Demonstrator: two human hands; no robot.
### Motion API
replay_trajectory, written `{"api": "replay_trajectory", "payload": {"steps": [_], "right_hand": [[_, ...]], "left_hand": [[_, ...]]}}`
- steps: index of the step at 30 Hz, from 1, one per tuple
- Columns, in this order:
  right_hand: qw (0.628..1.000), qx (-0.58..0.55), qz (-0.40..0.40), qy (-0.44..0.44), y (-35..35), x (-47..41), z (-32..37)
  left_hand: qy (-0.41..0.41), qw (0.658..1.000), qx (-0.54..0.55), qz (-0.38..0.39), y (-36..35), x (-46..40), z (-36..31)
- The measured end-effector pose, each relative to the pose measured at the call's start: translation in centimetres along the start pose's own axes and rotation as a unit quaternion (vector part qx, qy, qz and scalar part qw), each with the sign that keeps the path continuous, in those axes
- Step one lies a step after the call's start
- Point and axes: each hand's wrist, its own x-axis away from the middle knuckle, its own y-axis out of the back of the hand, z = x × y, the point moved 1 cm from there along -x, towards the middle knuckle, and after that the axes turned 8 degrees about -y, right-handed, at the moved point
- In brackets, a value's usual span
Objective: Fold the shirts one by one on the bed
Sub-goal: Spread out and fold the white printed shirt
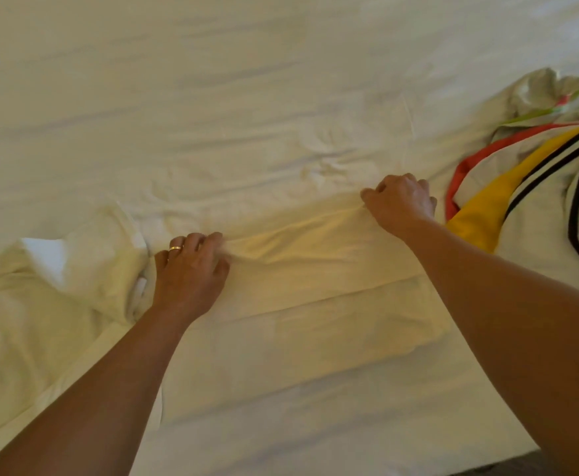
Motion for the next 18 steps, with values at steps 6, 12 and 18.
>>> {"api": "replay_trajectory", "payload": {"steps": [6, 12, 18], "right_hand": [[0.985, -0.11, 0.049, -0.123, 1.7, -1.9, 0.5], [0.991, -0.097, 0.008, -0.088, 0.7, -2.2, -0.9], [0.991, -0.033, -0.127, 0.005, -0.2, -0.4, -0.7]], "left_hand": [[0.048, 0.998, 0.033, -0.002, 0.5, -1.2, 0.0], [0.058, 0.996, 0.062, -0.029, -0.2, -0.5, 0.3], [0.029, 0.994, -0.016, -0.105, -0.2, -0.3, -0.4]]}}
